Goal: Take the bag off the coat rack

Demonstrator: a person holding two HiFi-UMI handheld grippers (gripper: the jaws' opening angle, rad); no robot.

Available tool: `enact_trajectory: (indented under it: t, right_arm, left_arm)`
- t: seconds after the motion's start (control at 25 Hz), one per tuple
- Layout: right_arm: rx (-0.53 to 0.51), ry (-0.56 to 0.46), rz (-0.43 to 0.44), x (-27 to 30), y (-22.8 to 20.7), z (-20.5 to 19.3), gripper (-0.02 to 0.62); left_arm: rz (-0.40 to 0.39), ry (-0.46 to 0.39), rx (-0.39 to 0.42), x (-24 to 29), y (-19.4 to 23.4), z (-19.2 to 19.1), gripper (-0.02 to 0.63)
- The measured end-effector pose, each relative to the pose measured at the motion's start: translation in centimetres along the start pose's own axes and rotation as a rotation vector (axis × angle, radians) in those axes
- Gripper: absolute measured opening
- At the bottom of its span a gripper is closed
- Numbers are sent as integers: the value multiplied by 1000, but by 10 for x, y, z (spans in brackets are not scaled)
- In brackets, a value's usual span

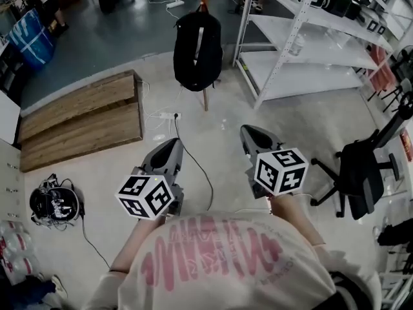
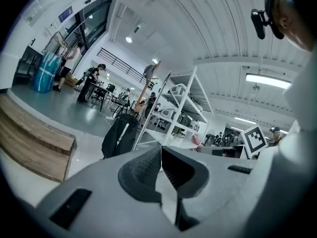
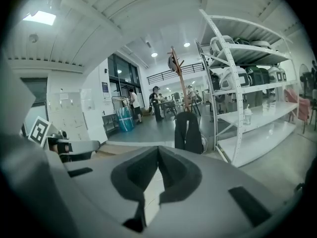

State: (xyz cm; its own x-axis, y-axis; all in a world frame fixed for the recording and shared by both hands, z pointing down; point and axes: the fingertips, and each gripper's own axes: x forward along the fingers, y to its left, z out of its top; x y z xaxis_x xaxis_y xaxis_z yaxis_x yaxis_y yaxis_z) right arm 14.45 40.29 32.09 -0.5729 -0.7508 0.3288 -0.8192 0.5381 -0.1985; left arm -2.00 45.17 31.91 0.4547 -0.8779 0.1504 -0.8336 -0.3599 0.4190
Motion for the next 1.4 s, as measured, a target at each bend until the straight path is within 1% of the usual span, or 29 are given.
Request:
enact_trajectory:
  t: [0.12,0.32,0.48,0.56,0.72,0.96,1.2,1.4]
  right_arm:
    - [29,17,10,3,-4,-12,6]
    - [55,44,22,27,-1,-19,6]
    - [44,78,11,59,-2,-19,6]
    - [57,98,5,76,-5,-19,6]
    - [83,104,-4,120,-7,-3,6]
    - [103,66,-27,184,-6,40,6]
    - [108,55,-56,231,-11,67,6]
    - [108,41,-80,267,-18,84,6]
  left_arm:
    - [31,14,-15,-3,6,-8,5]
    - [61,14,-27,-3,30,-4,5]
    - [66,25,-50,17,59,1,5]
    - [54,37,-61,32,71,7,5]
    - [23,40,-44,63,102,36,5]
    - [-10,23,-41,106,155,90,5]
    - [-55,20,-33,144,189,125,5]
    - [-87,16,-26,170,214,146,5]
